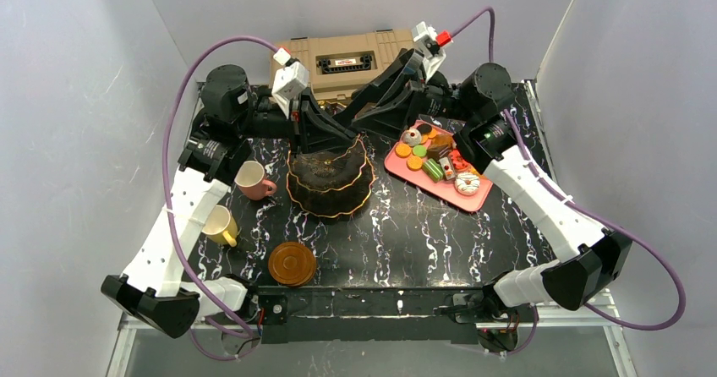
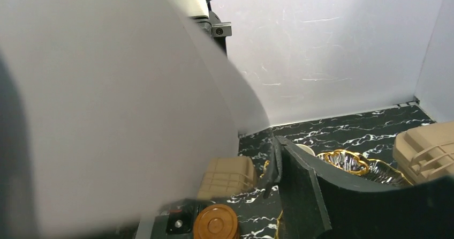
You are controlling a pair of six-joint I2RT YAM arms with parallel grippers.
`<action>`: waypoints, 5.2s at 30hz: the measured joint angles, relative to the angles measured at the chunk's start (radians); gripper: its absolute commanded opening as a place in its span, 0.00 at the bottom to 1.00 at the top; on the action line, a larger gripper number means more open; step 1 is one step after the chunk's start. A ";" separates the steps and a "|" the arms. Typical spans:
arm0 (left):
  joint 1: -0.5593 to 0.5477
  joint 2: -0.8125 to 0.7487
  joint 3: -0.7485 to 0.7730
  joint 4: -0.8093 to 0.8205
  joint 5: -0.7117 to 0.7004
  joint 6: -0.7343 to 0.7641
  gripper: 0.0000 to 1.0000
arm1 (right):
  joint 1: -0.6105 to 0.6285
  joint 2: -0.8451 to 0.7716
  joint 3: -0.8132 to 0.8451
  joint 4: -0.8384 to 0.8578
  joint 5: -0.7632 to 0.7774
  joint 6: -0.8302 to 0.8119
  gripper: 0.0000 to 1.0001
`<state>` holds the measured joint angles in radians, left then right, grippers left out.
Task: Serve the afternoon tea
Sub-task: Pick up the clamp from the tray, then pick up the desert from the tray.
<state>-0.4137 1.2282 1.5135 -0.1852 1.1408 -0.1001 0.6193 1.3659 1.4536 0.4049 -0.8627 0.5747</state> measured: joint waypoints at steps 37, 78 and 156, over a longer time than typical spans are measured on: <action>0.013 -0.043 -0.015 -0.101 -0.147 0.195 0.74 | -0.017 -0.008 0.114 -0.439 0.099 -0.214 0.44; -0.361 -0.018 -0.152 0.230 -0.979 0.775 0.60 | 0.014 -0.065 0.016 -0.268 0.388 -0.110 0.48; -0.232 -0.135 0.225 -0.448 -1.176 0.400 0.98 | 0.017 -0.322 -0.411 -0.514 1.143 -0.373 0.72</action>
<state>-0.6460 1.0927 1.7382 -0.6334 -0.0357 0.2996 0.6361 1.0439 1.0428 -0.1089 0.2798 0.2016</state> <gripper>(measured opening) 0.981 0.735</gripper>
